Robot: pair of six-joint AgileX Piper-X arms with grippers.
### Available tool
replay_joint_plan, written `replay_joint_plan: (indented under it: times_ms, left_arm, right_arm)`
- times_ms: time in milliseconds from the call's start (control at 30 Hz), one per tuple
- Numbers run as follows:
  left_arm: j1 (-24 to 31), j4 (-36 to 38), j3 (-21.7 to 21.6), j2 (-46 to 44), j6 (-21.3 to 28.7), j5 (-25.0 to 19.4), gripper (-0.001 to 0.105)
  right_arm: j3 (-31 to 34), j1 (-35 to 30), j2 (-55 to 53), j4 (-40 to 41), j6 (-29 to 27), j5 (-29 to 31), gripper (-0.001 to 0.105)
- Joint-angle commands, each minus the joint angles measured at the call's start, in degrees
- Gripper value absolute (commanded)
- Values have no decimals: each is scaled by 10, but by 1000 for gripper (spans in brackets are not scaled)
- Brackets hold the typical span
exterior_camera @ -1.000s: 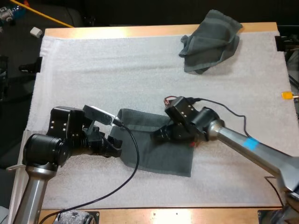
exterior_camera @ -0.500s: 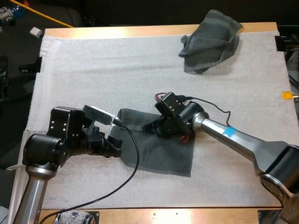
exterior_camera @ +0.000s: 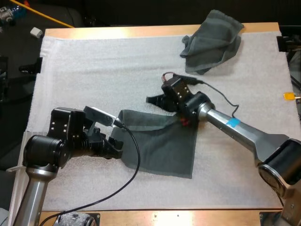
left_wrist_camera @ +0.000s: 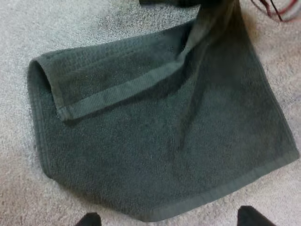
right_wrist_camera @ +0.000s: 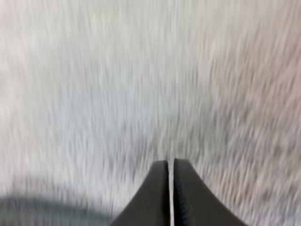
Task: Pick towel from pile, fold and stack
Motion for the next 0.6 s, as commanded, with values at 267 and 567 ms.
replay_joint_plan:
  times_ms: [267, 567]
  left_arm:
    - [-1, 1, -1, -1, 1, 5, 56]
    - [-2, 1, 0, -3, 2, 8, 57]
  right_arm:
    - [-16, -22, -57, -32, -43, 54, 0]
    - [-17, -15, -136, 86, -93, 32, 0]
